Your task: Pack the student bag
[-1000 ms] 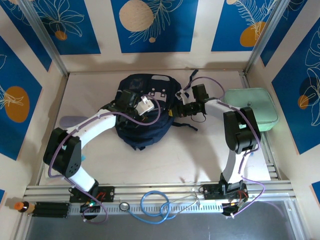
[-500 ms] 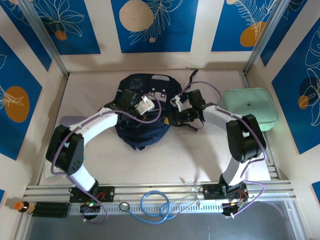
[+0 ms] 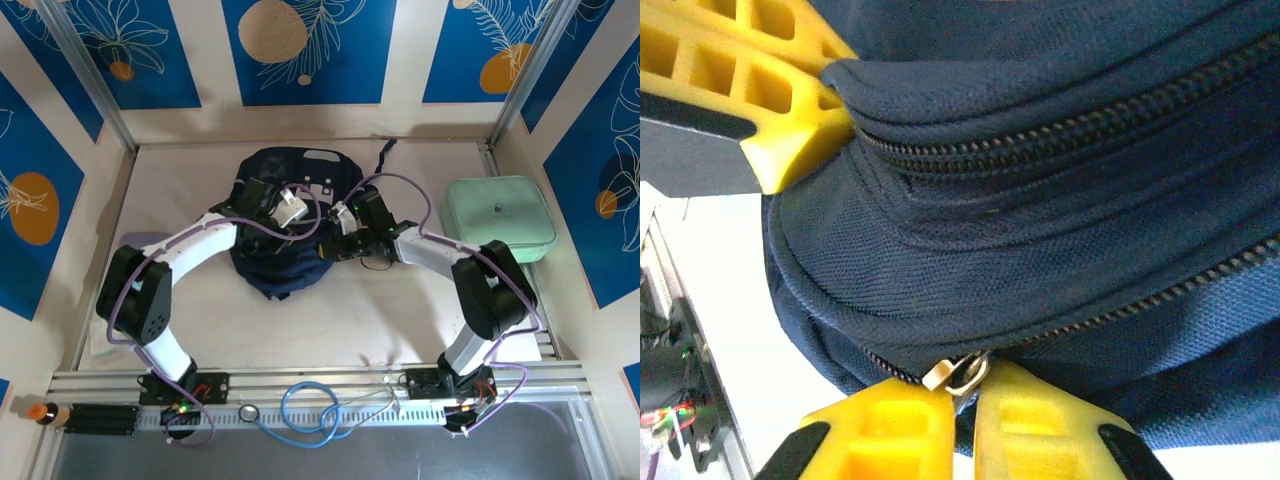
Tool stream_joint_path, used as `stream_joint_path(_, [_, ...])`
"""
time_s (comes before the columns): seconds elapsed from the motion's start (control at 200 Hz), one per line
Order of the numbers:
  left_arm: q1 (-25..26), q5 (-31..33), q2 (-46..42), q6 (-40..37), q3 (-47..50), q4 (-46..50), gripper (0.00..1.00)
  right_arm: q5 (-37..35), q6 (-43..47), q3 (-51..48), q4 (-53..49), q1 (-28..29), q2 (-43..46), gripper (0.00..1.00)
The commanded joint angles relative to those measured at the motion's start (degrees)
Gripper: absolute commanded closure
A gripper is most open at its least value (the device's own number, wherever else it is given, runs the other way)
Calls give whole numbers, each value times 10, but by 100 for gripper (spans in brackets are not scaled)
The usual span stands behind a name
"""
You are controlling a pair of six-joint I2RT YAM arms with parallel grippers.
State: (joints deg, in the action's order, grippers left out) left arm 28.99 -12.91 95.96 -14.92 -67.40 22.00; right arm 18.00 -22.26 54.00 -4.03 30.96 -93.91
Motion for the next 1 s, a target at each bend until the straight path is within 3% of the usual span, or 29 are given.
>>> stream_joint_path(0.0, [-2, -32, 7, 28, -17, -87, 99, 15, -56, -31, 44, 16, 57, 88])
stream_joint_path(0.065, [-2, -32, 2, 21, -10, -89, 99, 4, -83, -53, 61, -8, 88, 83])
stream_joint_path(0.185, [-2, -44, -13, -2, 5, -83, 98, -7, -117, -82, 68, -48, 141, 59])
stream_joint_path(0.32, [-2, -63, -36, -26, 29, -89, 98, -6, -173, -51, 21, -84, 132, 46])
stream_joint_path(0.62, [-2, -73, -46, -35, 41, -88, 98, 27, -344, 59, -40, -100, 16, 41])
stream_joint_path(0.995, [-2, -84, -56, -36, 55, -93, 96, 59, -372, 134, -31, -83, -70, 48])
